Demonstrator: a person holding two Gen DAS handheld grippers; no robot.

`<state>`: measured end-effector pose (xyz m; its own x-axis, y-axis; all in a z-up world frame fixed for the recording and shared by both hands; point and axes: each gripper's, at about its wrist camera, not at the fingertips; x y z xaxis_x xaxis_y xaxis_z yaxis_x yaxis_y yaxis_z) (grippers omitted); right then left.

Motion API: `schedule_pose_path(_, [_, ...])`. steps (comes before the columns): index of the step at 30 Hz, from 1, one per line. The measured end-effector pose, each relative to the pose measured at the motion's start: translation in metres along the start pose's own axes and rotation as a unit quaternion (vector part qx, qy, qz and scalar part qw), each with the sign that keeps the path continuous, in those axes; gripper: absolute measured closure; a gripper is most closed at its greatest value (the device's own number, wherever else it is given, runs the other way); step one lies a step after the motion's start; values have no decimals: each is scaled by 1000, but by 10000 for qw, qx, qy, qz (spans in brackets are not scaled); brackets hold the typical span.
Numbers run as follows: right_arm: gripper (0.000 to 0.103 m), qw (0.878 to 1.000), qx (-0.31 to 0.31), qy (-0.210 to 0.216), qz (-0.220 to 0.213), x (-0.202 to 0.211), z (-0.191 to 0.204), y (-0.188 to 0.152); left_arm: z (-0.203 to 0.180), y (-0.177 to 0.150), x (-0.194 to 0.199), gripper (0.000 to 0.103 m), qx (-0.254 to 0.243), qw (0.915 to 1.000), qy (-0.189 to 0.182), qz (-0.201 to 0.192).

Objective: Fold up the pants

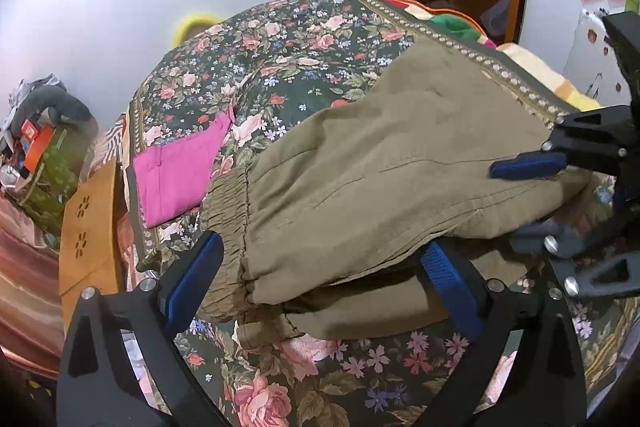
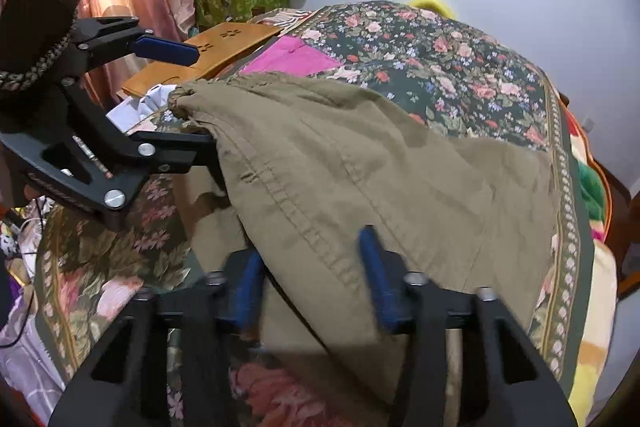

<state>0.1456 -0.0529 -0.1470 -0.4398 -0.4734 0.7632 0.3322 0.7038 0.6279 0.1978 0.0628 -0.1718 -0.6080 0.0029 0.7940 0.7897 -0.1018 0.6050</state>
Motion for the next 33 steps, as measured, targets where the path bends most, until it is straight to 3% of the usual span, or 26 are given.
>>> schedule_pose_path(4, [89, 9997, 27, -68, -245, 10, -1, 0, -4, -8, -5, 18, -159, 9997, -25, 196])
schedule_pose_path(7, [93, 9995, 75, -85, -306, 15, 1, 0, -8, -17, -13, 44, -330, 9989, 193, 287])
schedule_pose_path(9, [94, 9994, 122, -89, -304, 16, 2, 0, -8, -20, -16, 69, -370, 9984, 296, 298])
schedule_pose_path(12, [95, 9994, 181, -86, -280, 17, 5, -2, -4, -22, -10, 86, -269, 9989, 347, 133])
schedule_pose_path(23, [94, 9994, 275, -54, -193, 17, 22, -10, 3, -39, 5, 90, -36, 9998, 184, 103])
schedule_pose_path(33, [80, 9992, -256, 209, -229, 37, 14, -18, 34, -49, 25, 73, 717, 9971, -206, 176])
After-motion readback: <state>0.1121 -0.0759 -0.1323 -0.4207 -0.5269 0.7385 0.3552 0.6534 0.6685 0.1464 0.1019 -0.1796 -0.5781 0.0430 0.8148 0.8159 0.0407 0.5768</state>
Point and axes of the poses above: each gripper's, at about its wrist camera, not at the fingertips, and x roughly against the way its jaws point, z to its left, y to its top, and after that the axes turned 15 degrees about x, right-handed
